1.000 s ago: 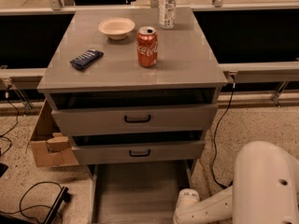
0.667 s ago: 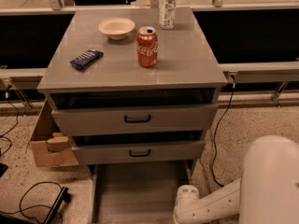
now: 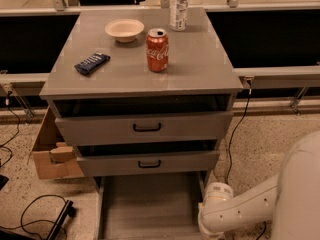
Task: Open bottom drawer
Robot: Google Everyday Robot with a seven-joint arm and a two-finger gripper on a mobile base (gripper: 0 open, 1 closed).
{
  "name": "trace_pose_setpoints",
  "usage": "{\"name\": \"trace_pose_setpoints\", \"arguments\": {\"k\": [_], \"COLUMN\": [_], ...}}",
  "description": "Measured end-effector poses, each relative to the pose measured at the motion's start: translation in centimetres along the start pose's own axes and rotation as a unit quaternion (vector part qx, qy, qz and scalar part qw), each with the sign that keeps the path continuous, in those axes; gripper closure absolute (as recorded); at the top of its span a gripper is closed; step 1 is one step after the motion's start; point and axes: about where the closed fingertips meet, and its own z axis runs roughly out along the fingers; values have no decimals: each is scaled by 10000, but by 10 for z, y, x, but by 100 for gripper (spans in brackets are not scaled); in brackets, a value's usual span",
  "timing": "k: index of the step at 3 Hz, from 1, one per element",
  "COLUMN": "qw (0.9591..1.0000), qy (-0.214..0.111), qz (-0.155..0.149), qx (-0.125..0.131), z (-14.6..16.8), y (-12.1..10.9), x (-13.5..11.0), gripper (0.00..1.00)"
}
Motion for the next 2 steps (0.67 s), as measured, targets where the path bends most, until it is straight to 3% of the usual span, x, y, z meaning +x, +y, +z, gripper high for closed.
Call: {"name": "trace_pose_setpoints", "arguments": {"k": [1,2], "qw": [9994,9980], "qy": [318,376], "qz": [43,203], "qx": [152,475], "z": [-60,-120], "y": [-7,9], "x": [35,56], "gripper": [0,0]}}
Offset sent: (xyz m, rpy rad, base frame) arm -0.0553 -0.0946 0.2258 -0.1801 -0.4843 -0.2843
